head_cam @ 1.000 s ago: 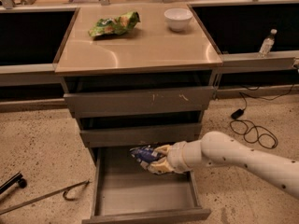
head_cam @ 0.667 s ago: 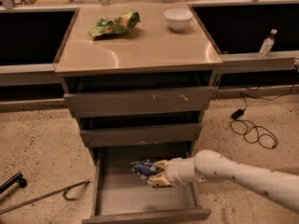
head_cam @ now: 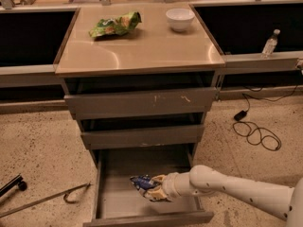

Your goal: Place blue chip bag into bottom drawer

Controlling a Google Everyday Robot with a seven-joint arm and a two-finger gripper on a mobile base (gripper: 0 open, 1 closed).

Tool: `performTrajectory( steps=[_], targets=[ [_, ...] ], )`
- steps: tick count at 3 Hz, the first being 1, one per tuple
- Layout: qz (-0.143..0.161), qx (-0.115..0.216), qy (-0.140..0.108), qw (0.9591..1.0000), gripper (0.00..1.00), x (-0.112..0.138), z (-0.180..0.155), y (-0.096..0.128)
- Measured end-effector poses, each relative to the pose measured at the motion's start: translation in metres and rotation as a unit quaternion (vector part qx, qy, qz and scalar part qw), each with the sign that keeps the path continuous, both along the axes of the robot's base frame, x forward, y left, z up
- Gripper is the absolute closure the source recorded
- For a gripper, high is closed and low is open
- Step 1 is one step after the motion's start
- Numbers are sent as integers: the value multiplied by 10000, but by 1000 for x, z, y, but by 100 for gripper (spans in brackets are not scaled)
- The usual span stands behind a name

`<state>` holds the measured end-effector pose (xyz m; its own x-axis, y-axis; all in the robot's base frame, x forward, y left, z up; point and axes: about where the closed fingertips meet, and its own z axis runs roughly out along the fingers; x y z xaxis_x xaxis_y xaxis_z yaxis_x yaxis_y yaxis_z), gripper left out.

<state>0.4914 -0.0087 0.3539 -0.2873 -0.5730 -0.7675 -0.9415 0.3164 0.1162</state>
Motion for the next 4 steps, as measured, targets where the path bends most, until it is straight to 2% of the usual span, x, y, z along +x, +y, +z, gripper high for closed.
performTrajectory(
  steps=[1,2,3,4],
  targets=[
    [2,1,-1,10000,100,0,0,0],
    [294,170,-137,9993,100,17,-13,28],
    [562,392,-273,9973,100,50,-34,66],
    [619,440,-221,9969,100,70,-59,82]
  ],
)
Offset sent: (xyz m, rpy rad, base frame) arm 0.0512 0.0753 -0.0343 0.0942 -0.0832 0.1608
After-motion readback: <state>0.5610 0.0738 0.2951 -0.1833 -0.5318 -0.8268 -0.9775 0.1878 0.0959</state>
